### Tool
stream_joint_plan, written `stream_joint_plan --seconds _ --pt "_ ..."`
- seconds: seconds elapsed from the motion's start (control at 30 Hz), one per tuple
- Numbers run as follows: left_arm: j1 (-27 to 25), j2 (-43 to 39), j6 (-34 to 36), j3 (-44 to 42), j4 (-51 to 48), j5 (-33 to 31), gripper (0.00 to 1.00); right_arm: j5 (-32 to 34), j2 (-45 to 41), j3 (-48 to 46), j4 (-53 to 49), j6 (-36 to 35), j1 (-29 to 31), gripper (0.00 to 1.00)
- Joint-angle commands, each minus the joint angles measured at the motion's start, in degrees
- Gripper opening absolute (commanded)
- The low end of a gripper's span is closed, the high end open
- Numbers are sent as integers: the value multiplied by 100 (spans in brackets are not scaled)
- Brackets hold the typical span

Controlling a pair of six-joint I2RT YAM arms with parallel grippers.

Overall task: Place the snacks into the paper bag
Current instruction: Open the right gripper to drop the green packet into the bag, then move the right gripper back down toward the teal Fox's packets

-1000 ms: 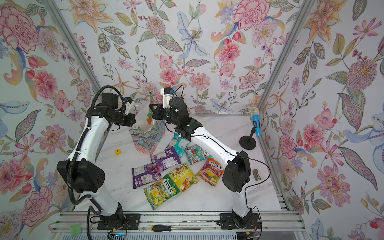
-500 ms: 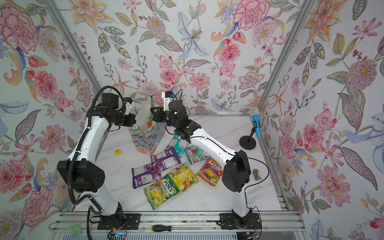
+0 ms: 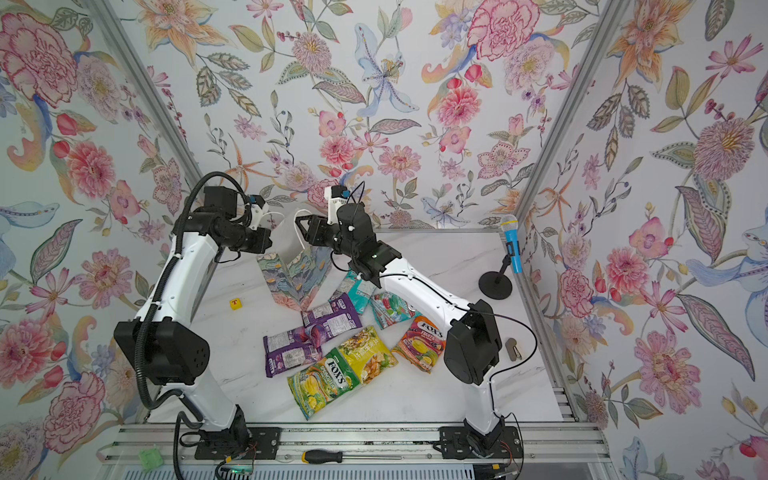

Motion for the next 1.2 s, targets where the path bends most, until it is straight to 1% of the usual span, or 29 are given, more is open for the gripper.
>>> stream_joint_plan --seconds 0.0,0.1,0.17,0.23,0.33,0.37,0.53,0.7,0.77,0.87,0.93,0.97,1.07,1.17 --pt "-18 44 -9 -69 13 -93 0 46 -285 -6 188 -102 -110 46" --pt "-15 48 -5 -69 13 -84 0 70 -602 -327 251 -185 -254 46" --pt "-15 48 0 -77 20 -76 0 119 -923 -715 256 -302 -375 46" --pt "-5 31 0 -102 31 -75 0 216 -1312 -1204 191 -424 -528 46" --pt "9 -6 1 -160 72 -70 0 296 -2034 -2307 72 -470 -805 46" --pt "3 -13 0 -170 82 -72 0 332 -2274 -2659 1 -497 -1073 46" --pt "6 -5 10 -165 83 -74 0 471 -3414 -4371 -878 -631 -1879 46" --pt "12 30 17 -165 74 -131 0 467 -4342 -5452 -1847 -721 -2527 46" --pt "21 39 18 -165 74 -144 0 361 -4537 -5796 -2011 -736 -2758 47" --pt "30 48 9 -149 74 -138 0 18 -4579 -6191 -1988 -732 -3184 48" --pt "31 48 9 -163 74 -119 0 -213 -4413 -6272 -1879 -798 -3416 48" --pt "28 42 9 -173 81 -111 0 -442 -4275 -6277 -1753 -827 -3524 48" --pt "33 40 17 -209 92 -114 0 -1381 -3613 -6113 -1402 -934 -3821 48" --pt "38 24 9 -214 92 -106 0 -1886 -2819 -5689 -1384 -1172 -3948 48"
